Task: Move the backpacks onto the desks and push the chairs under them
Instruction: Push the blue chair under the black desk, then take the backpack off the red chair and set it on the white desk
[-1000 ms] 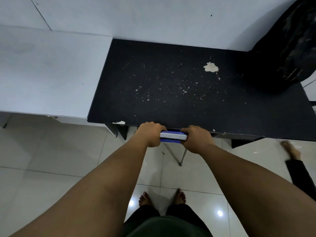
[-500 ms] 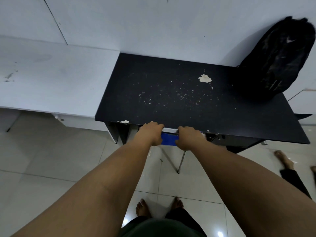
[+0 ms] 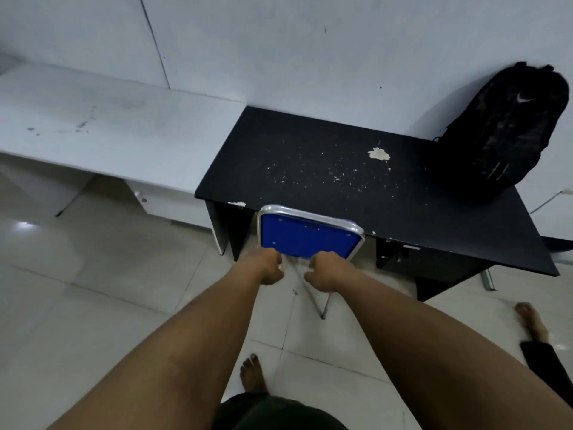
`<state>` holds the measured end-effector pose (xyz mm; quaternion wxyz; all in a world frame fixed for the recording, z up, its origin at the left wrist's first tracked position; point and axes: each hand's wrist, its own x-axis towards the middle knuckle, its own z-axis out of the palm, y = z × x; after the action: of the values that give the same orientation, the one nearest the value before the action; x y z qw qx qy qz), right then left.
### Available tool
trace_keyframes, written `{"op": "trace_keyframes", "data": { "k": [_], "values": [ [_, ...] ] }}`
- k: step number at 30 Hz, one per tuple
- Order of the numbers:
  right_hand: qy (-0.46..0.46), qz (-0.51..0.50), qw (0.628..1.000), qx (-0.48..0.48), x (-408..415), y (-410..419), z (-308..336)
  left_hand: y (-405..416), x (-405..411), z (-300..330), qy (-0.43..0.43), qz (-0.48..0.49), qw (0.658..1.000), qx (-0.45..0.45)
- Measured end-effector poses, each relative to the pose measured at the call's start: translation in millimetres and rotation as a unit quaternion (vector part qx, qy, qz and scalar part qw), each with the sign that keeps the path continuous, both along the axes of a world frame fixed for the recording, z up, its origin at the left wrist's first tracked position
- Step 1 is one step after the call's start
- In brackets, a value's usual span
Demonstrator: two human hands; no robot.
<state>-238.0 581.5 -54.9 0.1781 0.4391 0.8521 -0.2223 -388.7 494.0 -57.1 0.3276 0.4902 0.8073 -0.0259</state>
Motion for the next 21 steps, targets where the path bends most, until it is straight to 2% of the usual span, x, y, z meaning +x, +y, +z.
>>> {"op": "trace_keyframes", "data": {
  "k": [5,10,13,17,21],
  "values": [
    [-0.027,0.027,0.995,-0.088,65.2,-73.5,-53.2,-99.8,53.6,-39.0,-0.072,0.055,0.993,-0.07],
    [-0.166,0.092,0.966,-0.178,126.0,-162.8,-100.0,-208.1,102.5,-76.1,-0.138,0.098,0.969,-0.18],
    [-0.208,0.132,0.942,-0.23,133.0,-206.6,-108.2,-254.8,104.3,-85.0,-0.164,0.147,0.95,-0.219],
    [-0.167,0.15,0.945,-0.238,111.1,-228.2,-103.6,-288.2,88.4,-82.6,-0.132,0.241,0.948,-0.163],
    [-0.09,0.106,0.972,-0.188,80.5,-227.3,-100.8,-302.6,70.4,-76.5,-0.165,0.302,0.934,-0.094]
  ]
}}
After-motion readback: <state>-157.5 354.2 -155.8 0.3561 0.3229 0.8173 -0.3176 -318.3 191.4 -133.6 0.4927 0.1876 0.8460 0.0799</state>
